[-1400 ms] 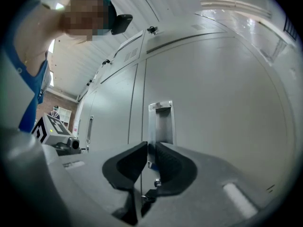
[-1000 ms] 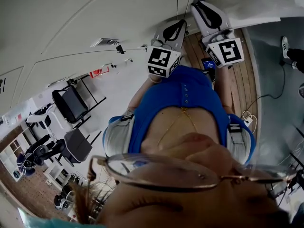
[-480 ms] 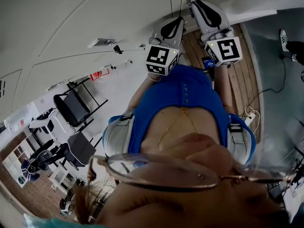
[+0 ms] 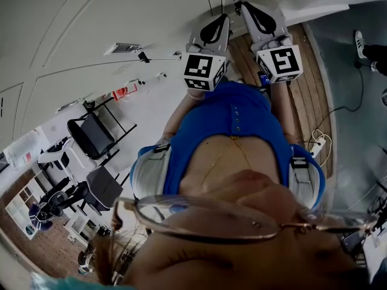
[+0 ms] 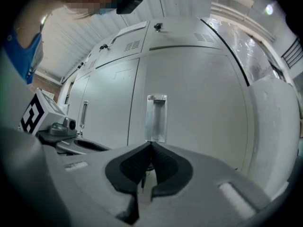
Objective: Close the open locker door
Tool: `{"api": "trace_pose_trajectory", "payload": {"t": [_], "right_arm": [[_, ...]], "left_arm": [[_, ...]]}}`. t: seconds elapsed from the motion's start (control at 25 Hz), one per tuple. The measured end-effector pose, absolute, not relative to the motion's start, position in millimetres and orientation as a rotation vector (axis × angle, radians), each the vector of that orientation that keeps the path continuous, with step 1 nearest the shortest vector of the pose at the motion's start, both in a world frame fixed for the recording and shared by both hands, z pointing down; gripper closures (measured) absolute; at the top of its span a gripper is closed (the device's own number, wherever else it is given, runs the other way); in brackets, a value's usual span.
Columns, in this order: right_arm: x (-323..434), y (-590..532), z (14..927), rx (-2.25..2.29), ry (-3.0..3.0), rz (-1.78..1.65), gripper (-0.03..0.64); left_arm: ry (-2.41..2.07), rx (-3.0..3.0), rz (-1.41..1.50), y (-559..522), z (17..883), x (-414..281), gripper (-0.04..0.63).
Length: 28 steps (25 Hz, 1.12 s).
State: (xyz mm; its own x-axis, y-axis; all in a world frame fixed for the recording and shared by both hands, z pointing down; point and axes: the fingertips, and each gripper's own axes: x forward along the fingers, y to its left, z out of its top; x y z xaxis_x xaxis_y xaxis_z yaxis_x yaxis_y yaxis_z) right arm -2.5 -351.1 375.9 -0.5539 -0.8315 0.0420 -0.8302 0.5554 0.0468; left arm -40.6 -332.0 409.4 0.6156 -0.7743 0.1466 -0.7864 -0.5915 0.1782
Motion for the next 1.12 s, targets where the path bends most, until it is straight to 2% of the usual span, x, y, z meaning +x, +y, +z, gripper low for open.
{"api": "trace_pose_trajectory", "payload": {"t": [1.12], "right_arm": [[13,-300,398,1.364,-2.705,0.030,0.614]], "left_arm": [[-1.411,2.593,0.112,-295,408,-24,0.600]]}}
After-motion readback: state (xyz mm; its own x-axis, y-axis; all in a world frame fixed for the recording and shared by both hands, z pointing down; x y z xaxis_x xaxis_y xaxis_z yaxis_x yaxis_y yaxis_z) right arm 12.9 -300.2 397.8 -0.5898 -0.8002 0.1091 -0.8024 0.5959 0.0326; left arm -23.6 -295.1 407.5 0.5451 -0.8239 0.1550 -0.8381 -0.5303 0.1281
